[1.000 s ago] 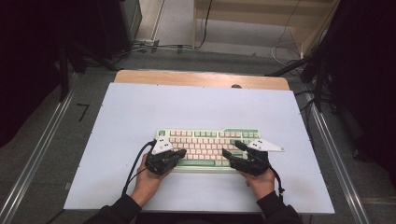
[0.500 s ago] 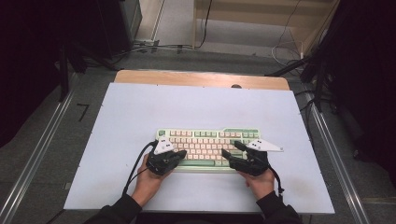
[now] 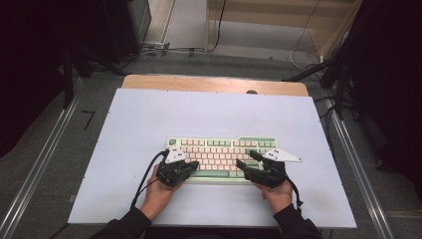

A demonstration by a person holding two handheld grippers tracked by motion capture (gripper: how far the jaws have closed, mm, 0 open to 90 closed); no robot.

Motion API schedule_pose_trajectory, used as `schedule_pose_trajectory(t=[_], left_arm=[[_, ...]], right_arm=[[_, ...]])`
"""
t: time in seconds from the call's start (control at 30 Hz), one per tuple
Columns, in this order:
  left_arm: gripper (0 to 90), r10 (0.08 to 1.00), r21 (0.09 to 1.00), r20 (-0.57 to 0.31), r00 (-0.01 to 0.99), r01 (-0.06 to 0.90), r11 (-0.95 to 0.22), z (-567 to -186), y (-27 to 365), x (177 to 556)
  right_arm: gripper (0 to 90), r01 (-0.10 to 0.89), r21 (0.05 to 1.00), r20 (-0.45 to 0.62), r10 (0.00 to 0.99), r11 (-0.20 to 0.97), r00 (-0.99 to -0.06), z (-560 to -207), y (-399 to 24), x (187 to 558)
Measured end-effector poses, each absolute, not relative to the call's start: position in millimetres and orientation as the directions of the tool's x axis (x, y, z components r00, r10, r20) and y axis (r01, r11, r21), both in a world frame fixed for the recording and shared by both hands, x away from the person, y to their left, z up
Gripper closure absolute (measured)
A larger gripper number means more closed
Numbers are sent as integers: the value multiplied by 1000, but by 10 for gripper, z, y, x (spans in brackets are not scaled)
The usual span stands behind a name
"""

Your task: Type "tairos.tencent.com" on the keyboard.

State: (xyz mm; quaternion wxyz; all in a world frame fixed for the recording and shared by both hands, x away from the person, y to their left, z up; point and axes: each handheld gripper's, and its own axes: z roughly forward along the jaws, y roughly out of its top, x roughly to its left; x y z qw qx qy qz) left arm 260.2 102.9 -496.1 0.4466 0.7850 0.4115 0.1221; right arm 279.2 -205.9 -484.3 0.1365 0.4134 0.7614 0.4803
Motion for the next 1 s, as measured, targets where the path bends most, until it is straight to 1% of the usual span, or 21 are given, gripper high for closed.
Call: schedule_pose_trajectory(t=[0.03,0.1,0.2,0.27,0.37,0.43,0.47,0.53,0.83,0.9,1.0], left_arm=[[900,755,811,-178,631,529,-251,-4942,1045,2597],[827,756,832,-186,628,510,-218,-4901,1080,2580],[601,773,868,-169,611,464,-177,-4836,1131,2544],[473,794,883,-152,589,442,-158,-4805,1161,2527],[393,821,889,-138,553,435,-144,-4788,1205,2521],[376,833,891,-141,535,435,-129,-4789,1233,2524],[350,841,890,-140,523,438,-125,-4790,1248,2526],[344,844,888,-152,515,446,-112,-4797,1281,2534],[346,864,882,-165,475,463,-86,-4821,1437,2540],[346,870,883,-165,465,463,-80,-4823,1457,2538],[346,873,882,-168,457,466,-74,-4825,1472,2540]], right_arm=[[323,497,846,192,760,193,-621,-4840,-2064,2792],[324,496,847,190,762,192,-619,-4840,-2075,2797],[325,498,846,190,764,192,-617,-4840,-2079,2799],[328,496,847,187,764,193,-617,-4837,-2080,2797],[347,494,848,185,766,192,-615,-4835,-2079,2792],[374,495,848,188,766,189,-615,-4831,-2078,2790],[397,495,849,191,765,187,-615,-4829,-2077,2788],[454,493,850,193,762,184,-618,-4825,-2070,2781],[813,475,847,163,733,240,-661,-4790,-2001,2780],[865,470,845,149,730,257,-667,-4782,-1985,2781],[873,463,846,141,728,263,-671,-4757,-1976,2785]])
